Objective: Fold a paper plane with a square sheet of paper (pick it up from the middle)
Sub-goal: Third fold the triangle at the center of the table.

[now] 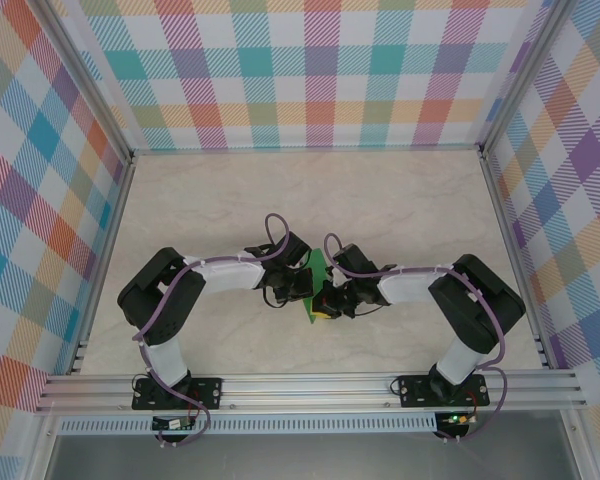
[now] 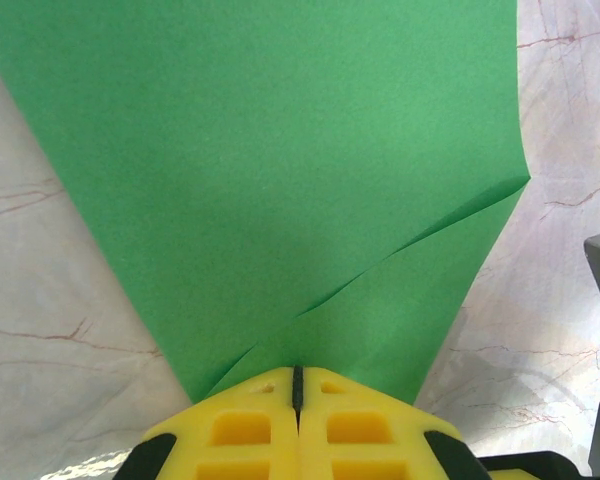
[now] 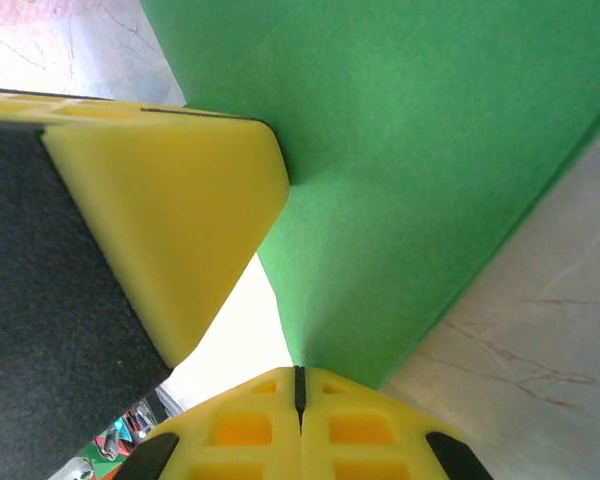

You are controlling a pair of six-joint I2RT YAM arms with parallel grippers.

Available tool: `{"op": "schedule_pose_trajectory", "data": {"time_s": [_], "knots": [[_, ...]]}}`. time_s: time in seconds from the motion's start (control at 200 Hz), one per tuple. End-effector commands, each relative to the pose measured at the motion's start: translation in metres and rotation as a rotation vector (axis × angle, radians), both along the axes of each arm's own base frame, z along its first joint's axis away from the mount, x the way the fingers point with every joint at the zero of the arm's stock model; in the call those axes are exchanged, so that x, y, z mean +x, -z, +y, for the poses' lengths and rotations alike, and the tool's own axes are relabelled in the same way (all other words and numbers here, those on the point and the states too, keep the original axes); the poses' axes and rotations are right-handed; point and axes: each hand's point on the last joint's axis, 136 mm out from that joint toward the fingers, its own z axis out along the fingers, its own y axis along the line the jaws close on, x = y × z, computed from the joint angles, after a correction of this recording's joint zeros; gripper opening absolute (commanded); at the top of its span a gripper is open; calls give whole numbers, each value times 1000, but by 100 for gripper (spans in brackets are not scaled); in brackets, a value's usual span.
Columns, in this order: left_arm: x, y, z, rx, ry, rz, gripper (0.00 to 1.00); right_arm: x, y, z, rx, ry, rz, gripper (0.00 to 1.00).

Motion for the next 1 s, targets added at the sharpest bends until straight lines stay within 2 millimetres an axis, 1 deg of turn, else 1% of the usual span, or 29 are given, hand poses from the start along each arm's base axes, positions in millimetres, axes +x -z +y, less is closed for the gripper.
{"op": "schedule_pose_trajectory", "data": {"time_s": [0.0, 0.075, 0.185, 0.34, 0.44, 0.53, 0.635, 0.745, 0.875, 0.995], "knots": [[-37, 55, 58, 267, -24, 141, 0, -1, -5, -1, -9, 1, -17, 0], [-31, 47, 51, 242, -6, 114, 0, 6, -13, -5, -41, 7, -65, 0], [-18, 27, 37, 189, 31, 57, 0, 14, -23, -12, -88, 18, -124, 0], [-4, 0, 18, 117, 69, -18, 8, 20, -26, -20, -138, 43, -159, 1], [1, -12, 12, 80, 75, -49, 14, 23, -26, -20, -146, 50, -165, 2], [2, -17, 8, 54, 77, -63, 18, 24, -24, -18, -145, 50, -159, 4], [3, -25, 7, 36, 73, -82, 23, 26, -22, -13, -136, 42, -147, 5], [5, -33, 11, 39, 54, -102, 32, 29, -22, -10, -131, 41, -147, 7], [6, -38, 22, 64, 17, -126, 42, 33, -23, -8, -132, 45, -156, 9], [4, -35, 33, 83, -15, -124, 47, 34, -22, -7, -135, 47, -154, 9]]}}
